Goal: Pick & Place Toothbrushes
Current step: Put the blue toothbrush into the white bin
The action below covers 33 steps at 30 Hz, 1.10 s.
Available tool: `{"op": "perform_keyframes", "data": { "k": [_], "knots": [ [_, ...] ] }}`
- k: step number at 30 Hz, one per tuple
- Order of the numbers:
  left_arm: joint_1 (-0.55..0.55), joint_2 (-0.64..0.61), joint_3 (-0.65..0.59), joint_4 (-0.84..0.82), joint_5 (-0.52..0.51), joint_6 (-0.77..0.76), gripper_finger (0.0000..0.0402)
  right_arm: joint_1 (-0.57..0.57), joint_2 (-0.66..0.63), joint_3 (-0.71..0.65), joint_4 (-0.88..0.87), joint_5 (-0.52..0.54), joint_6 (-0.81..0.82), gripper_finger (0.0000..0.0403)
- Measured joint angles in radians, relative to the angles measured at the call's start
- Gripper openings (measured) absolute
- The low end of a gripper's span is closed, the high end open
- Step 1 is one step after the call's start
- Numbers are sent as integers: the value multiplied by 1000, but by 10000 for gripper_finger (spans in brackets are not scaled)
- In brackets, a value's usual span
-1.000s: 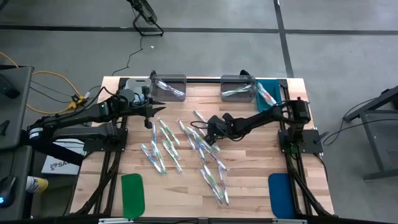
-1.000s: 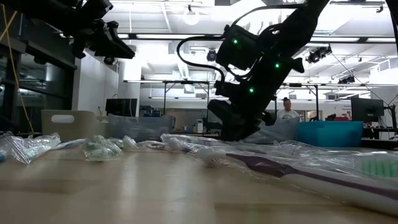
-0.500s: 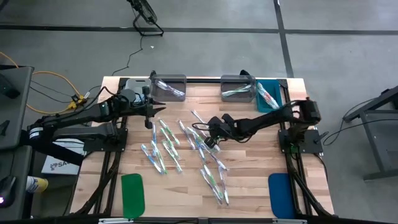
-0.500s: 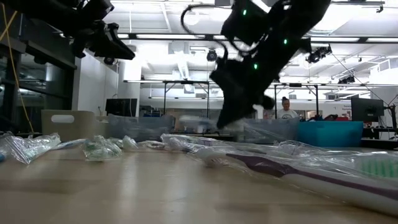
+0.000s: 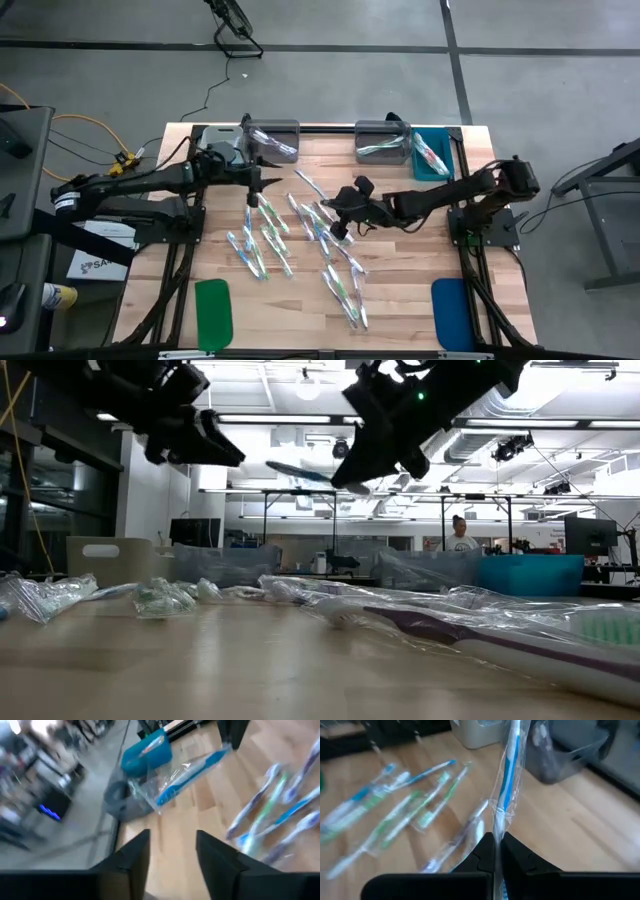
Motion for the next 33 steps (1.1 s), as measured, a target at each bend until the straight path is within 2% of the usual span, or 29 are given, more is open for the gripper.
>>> {"op": "perform_keyframes", "data": {
  "k": [3, 6, 10, 14, 17, 23, 27, 30, 33],
  "knots": [
    [-33, 45, 0, 60, -24, 205, 199, -26, -29, 0, 0, -101, 95, 5],
    [-86, 81, 0, 125, -70, 440, 225, -51, -30, 0, 16, -166, 156, 5],
    [-166, 142, 0, 206, -166, 720, 232, -84, -31, 2, 51, -244, 222, 5],
    [-228, 205, 0, 282, -280, 898, 232, -93, -31, 0, 75, -237, 235, 5],
    [-260, 257, 0, 368, -350, 980, 232, -95, -32, 1, 114, -256, 241, 5],
    [-269, 349, 1, 509, -419, 1091, 232, -98, -32, 1, 123, -279, 255, 5],
    [-269, 389, 11, 510, -433, 1102, 228, -97, -32, 1, 121, -296, 255, 5],
    [-269, 401, 16, 512, -433, 1111, 203, -98, -32, 1, 122, -296, 255, 5],
    [-269, 401, 16, 519, -452, 1112, 156, -98, -32, 1, 126, -296, 255, 5]
  ]
}}
